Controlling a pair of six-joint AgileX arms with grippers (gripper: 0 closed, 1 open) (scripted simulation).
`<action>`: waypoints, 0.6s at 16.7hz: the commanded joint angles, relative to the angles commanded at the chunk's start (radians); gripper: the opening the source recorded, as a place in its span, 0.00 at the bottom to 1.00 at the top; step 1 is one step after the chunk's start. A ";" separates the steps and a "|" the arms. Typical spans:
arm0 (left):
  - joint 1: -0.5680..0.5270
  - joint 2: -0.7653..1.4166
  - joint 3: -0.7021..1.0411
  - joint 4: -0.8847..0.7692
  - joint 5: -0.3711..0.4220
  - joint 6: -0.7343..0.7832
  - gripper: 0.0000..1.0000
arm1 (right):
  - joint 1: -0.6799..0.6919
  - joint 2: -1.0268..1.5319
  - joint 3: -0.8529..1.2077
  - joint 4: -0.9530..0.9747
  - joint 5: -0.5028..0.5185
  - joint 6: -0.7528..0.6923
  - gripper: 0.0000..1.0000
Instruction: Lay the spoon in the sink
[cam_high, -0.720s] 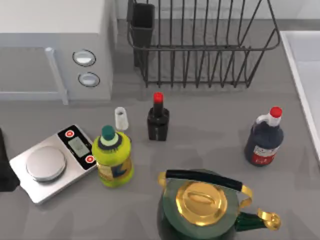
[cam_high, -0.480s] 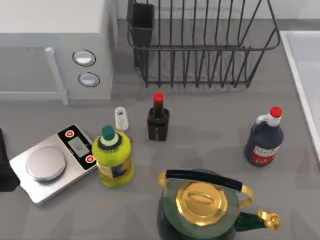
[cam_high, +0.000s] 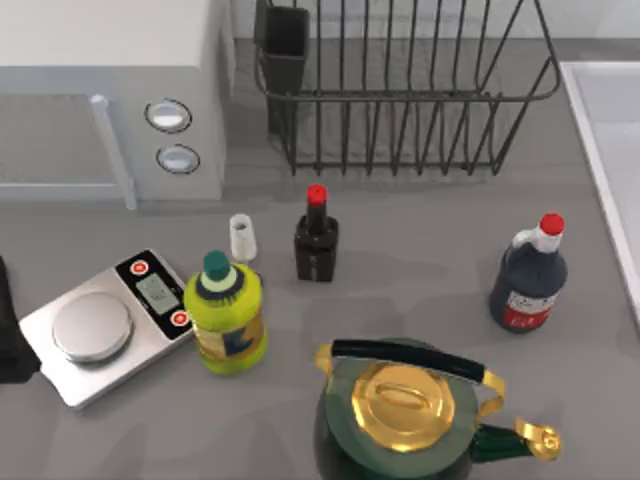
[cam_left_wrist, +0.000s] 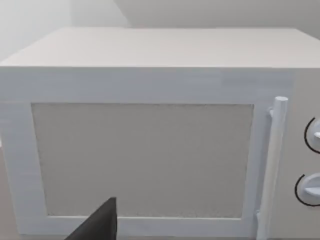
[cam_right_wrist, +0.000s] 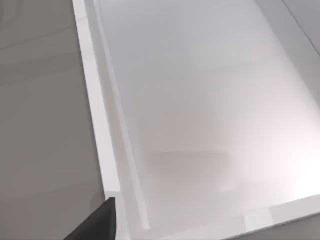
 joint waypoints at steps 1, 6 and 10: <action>0.000 0.000 0.000 0.000 0.000 0.000 1.00 | -0.027 0.091 0.056 -0.064 0.000 0.020 1.00; 0.000 0.000 0.000 0.000 0.000 0.000 1.00 | -0.155 0.535 0.323 -0.372 0.001 0.114 1.00; 0.000 0.000 0.000 0.000 0.000 0.000 1.00 | -0.228 0.789 0.476 -0.549 0.001 0.167 1.00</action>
